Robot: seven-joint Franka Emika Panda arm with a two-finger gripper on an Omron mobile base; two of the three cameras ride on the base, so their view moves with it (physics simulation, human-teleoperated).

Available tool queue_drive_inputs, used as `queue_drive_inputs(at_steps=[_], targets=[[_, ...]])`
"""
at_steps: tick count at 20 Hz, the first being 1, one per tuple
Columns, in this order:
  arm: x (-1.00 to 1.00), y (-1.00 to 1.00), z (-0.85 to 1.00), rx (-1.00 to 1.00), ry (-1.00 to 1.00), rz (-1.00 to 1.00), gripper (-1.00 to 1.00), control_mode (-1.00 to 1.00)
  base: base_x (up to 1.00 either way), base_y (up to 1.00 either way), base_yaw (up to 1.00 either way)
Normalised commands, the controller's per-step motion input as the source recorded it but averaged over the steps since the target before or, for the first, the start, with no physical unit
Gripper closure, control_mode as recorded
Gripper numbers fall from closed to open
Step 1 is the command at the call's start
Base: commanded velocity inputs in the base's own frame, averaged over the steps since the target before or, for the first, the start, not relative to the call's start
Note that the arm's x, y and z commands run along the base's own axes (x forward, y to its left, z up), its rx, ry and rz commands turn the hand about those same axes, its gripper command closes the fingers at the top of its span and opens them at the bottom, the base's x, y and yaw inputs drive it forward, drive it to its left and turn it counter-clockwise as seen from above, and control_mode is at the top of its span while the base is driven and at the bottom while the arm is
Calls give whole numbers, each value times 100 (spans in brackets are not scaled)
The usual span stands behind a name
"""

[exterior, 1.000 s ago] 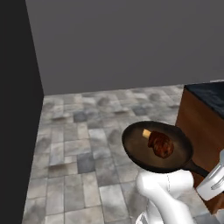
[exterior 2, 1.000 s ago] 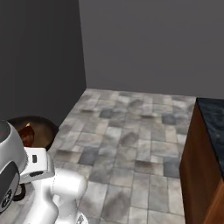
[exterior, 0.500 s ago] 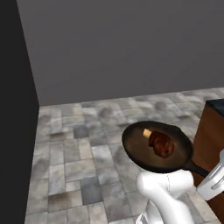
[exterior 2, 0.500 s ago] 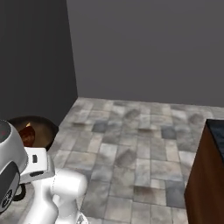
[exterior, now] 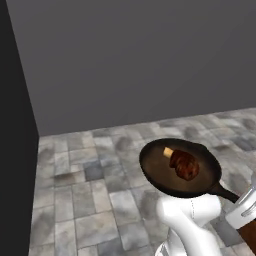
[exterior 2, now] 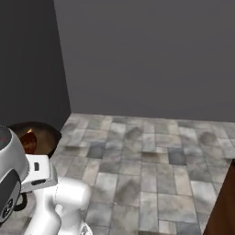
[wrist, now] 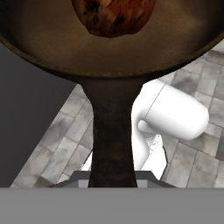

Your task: Pick up the pan with the steak in it and place it on the dining table. Then place the steak on the plate.

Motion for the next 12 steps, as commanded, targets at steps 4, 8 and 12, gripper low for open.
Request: queue_drive_inputs(at_steps=[4,8,12], targets=[[0,0,0,0,0,0,100,100,100,36,-9],[0,0,0,0,0,0,100,100,100,36,-9],[0,0,0,0,0,0,100,100,100,35,-9]])
